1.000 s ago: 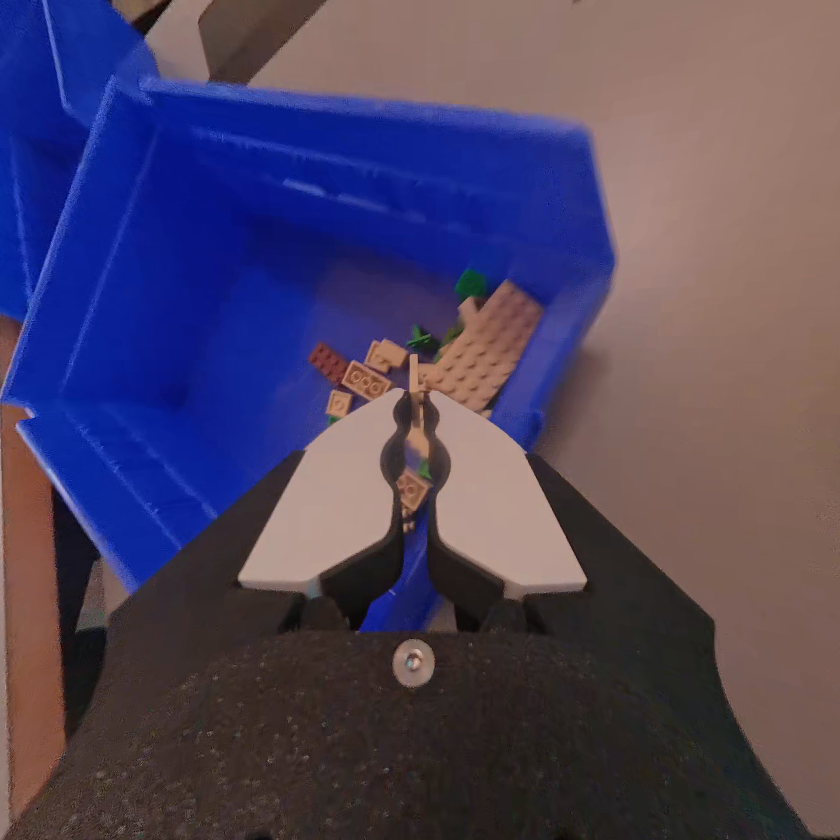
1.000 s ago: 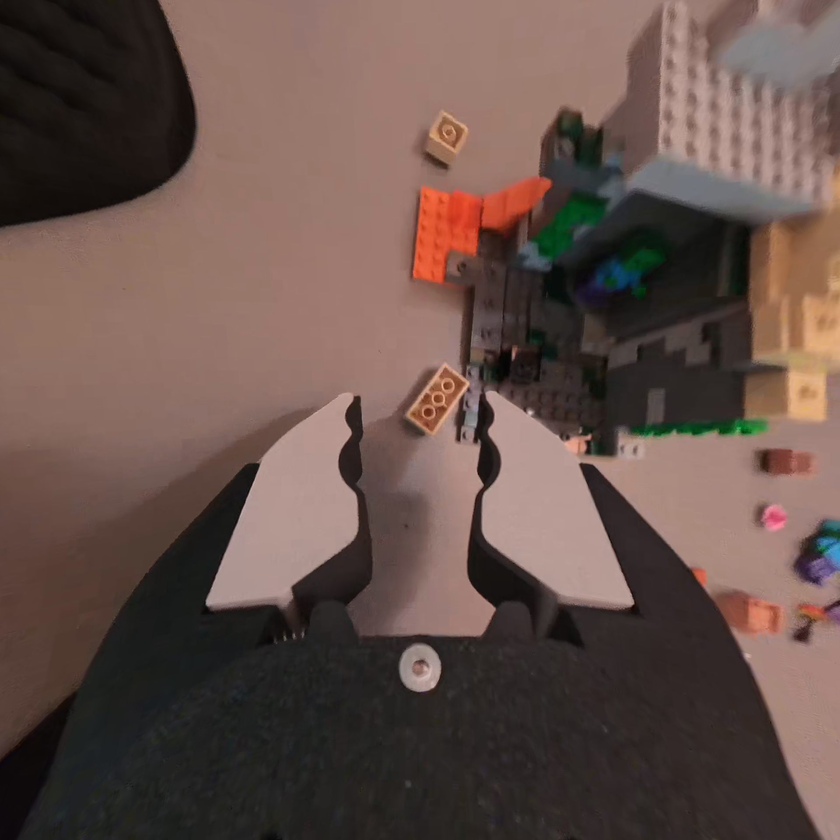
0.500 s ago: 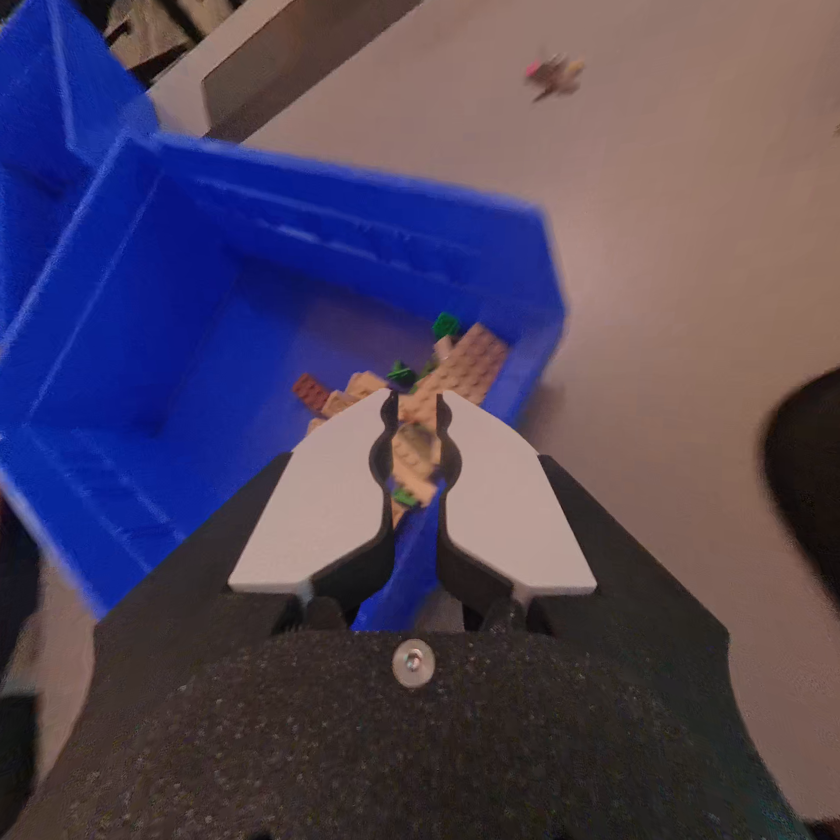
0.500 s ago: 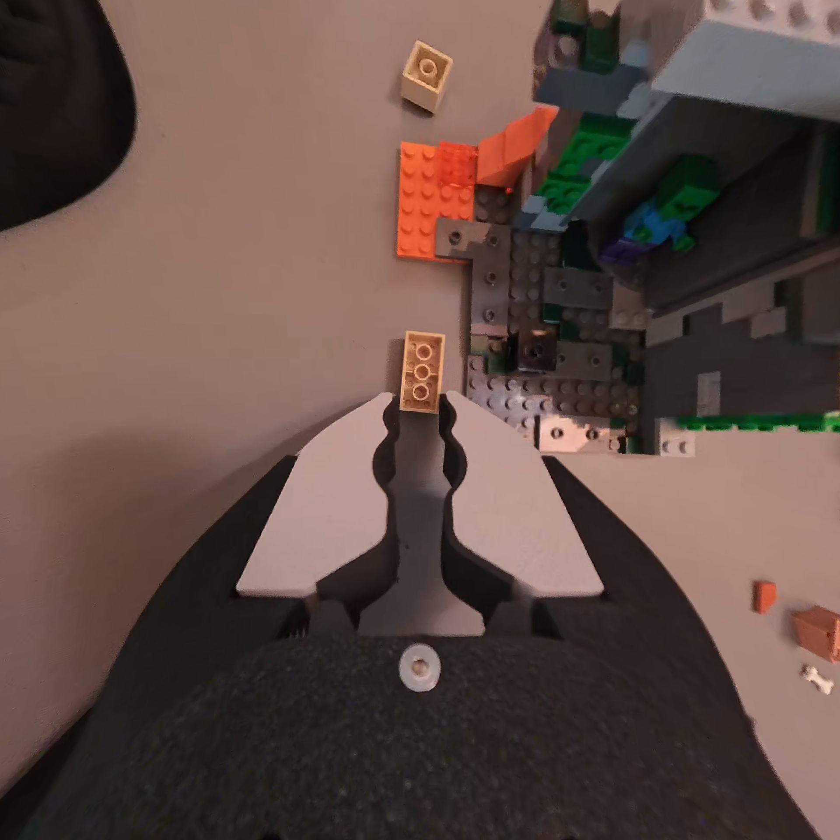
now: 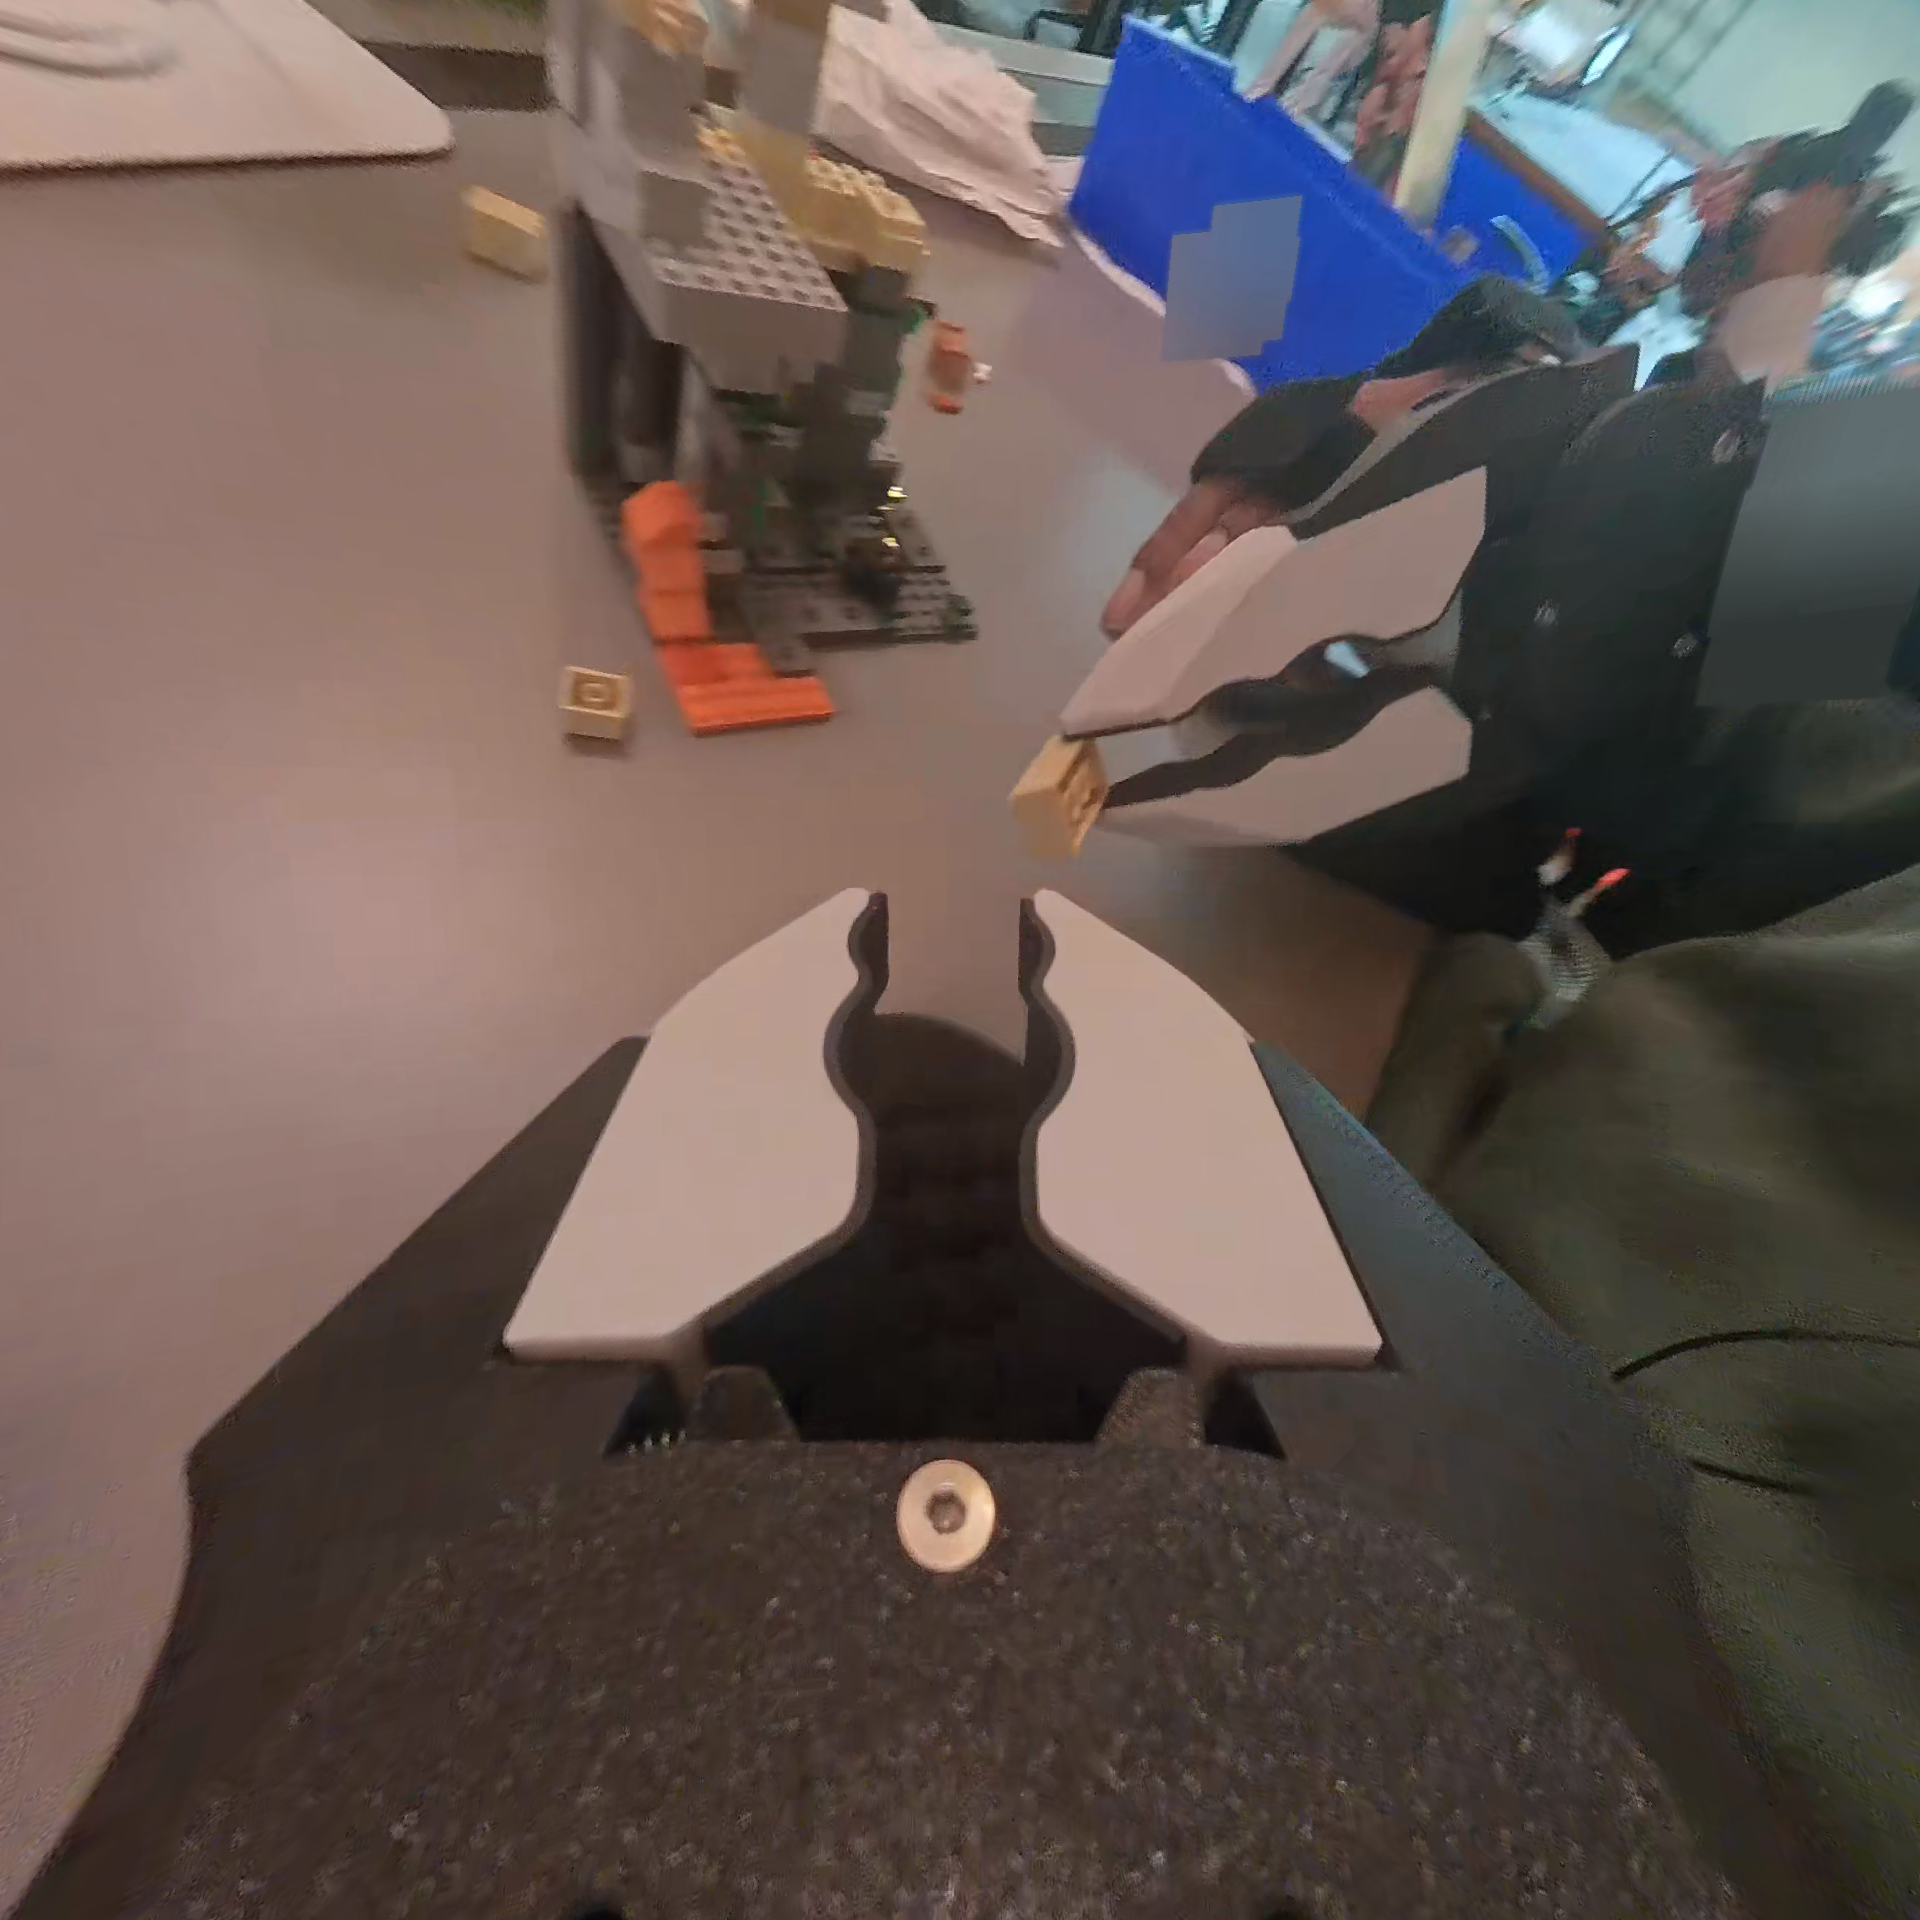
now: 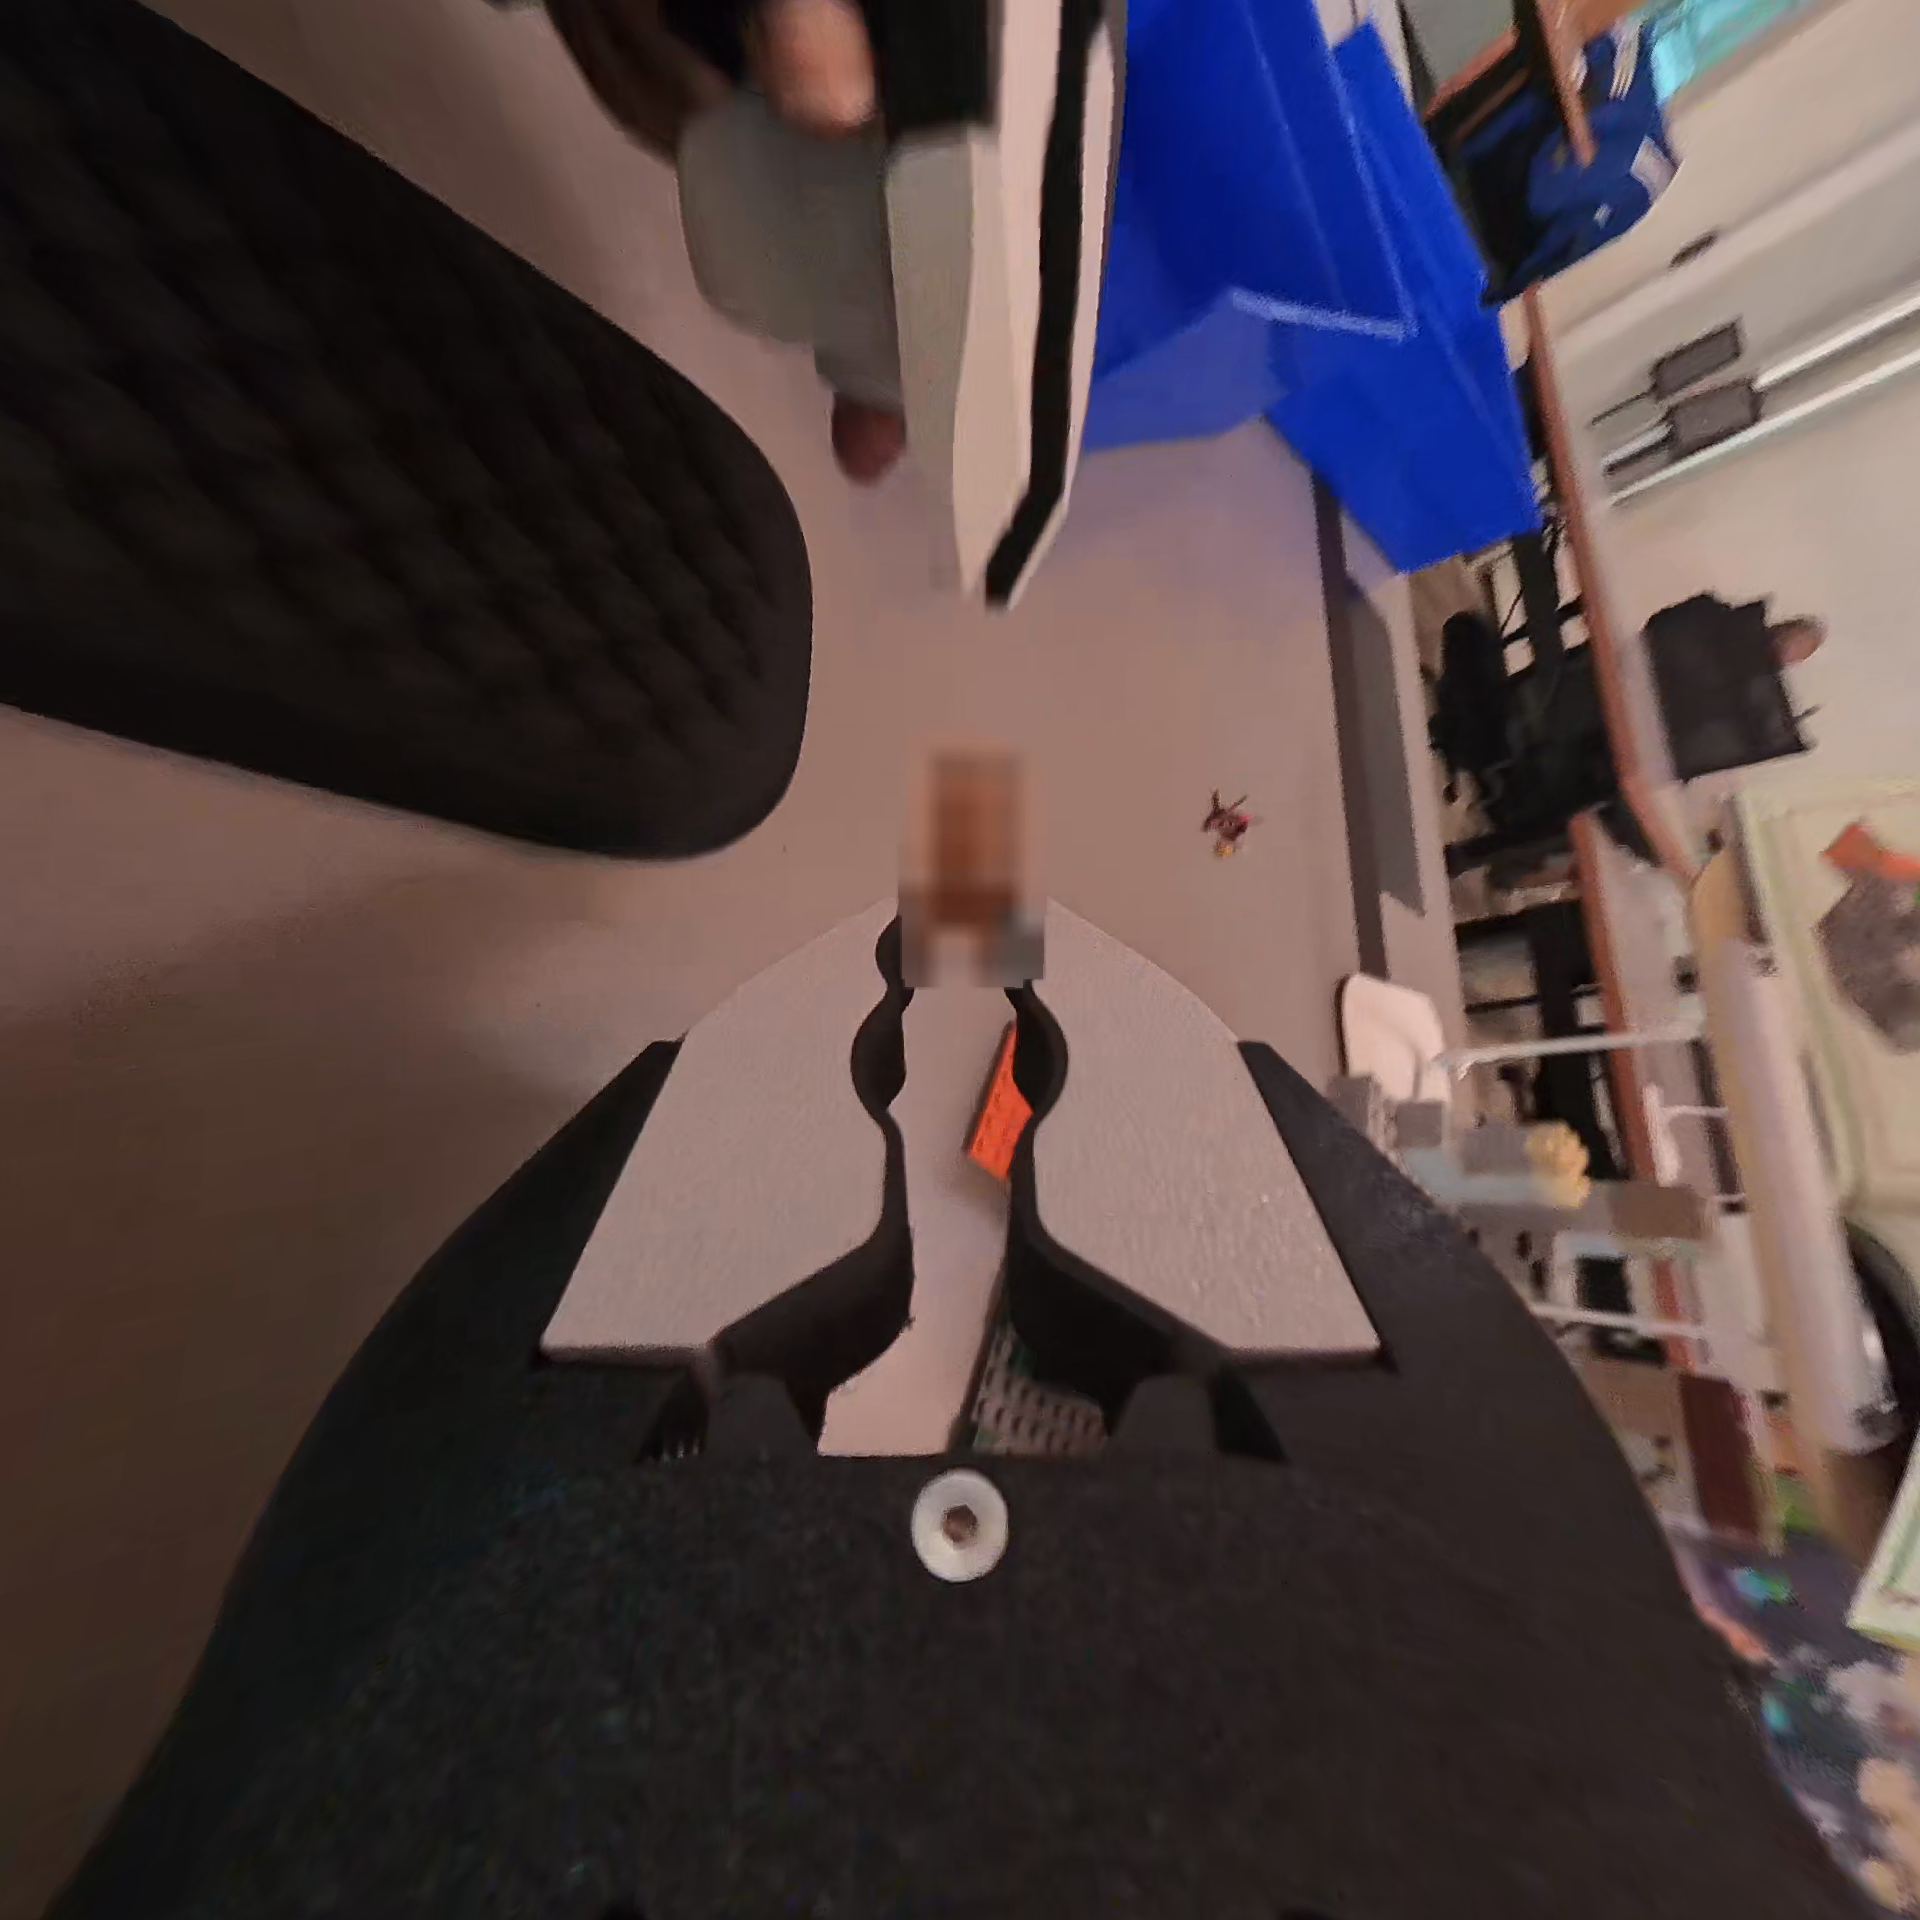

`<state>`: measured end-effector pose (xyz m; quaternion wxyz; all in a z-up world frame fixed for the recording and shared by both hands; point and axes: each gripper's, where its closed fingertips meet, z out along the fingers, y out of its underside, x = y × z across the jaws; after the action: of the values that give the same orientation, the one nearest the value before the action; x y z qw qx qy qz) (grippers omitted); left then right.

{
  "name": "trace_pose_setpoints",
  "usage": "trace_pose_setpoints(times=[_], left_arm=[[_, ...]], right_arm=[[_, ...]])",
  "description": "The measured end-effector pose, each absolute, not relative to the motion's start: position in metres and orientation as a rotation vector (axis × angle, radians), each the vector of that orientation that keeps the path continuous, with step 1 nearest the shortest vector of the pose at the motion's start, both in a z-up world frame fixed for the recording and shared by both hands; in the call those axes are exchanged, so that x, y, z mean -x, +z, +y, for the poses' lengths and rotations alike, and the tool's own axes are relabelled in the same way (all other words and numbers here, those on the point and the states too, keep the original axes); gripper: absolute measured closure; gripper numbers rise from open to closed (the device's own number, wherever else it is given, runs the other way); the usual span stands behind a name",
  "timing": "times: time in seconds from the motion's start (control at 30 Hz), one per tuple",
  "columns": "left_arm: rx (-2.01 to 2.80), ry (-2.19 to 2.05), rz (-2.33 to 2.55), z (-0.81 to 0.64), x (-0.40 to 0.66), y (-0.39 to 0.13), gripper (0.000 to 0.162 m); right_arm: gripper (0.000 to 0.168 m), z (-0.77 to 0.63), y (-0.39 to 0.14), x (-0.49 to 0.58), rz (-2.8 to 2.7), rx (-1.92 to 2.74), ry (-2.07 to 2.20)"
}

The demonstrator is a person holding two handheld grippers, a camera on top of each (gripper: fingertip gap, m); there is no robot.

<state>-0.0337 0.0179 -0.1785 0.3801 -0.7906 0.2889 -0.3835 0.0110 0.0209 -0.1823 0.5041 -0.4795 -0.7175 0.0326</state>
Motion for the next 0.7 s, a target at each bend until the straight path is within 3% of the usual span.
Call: trace_pose_setpoints(times=[0.17,0.37,0.7], left_arm=[[1.987,-1.141,0.724,0.011,0.011,-0.176,0.149],[1.954,-1.094,0.744,0.011,0.019,-0.170,0.152],[2.095,0.187,0.714,0.068,0.191,-0.162,0.152]], right_arm=[[0.153,0.015,-0.176,0.002,-1.743,1.055,0.000],[0.152,0.018,-0.170,0.008,-1.698,1.028,-0.006],[0.149,0.047,-0.186,-0.019,-1.637,1.290,0.050]])
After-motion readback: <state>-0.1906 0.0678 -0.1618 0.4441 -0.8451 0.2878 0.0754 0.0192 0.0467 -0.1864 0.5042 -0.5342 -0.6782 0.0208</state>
